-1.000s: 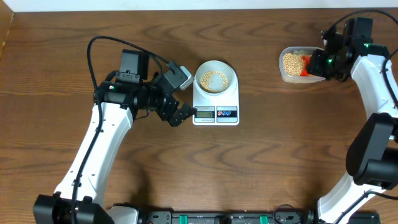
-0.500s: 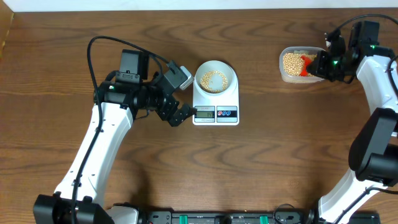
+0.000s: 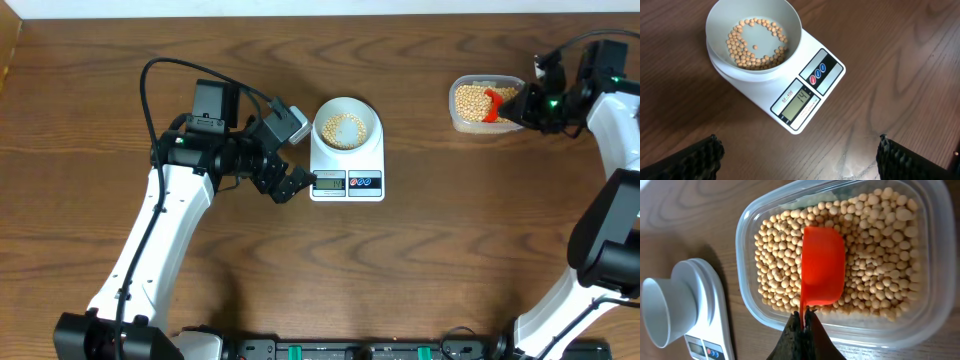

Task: Scoop item into bowl and weigh 50g on scale
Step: 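Scoop soybeans again with the red scoop in the right gripper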

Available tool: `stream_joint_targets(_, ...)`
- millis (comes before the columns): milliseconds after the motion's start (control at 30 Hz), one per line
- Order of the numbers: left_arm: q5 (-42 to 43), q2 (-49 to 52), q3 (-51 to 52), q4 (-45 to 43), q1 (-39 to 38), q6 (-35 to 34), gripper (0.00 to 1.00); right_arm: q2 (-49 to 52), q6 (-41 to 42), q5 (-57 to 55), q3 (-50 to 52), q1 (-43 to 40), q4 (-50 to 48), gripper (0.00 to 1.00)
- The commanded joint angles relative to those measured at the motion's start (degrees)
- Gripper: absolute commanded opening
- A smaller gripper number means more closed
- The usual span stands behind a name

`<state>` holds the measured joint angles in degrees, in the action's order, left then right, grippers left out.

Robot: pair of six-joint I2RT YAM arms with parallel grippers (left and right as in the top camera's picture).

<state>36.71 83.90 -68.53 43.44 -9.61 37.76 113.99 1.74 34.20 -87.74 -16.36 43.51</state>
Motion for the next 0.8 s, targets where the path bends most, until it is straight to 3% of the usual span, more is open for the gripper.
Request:
stream_joint_targets(0, -0.3, 0.0, 0.5, 0.1, -0.1, 0.8, 1.00, 0.7, -1.6, 4.5, 0.5, -1.4, 0.0, 0.01)
stream_joint_targets(767, -0.3, 0.0, 0.5, 0.1, -0.1, 0.8, 1.00, 0.7, -2.2, 14.7, 0.5, -7.0, -0.7, 0.01)
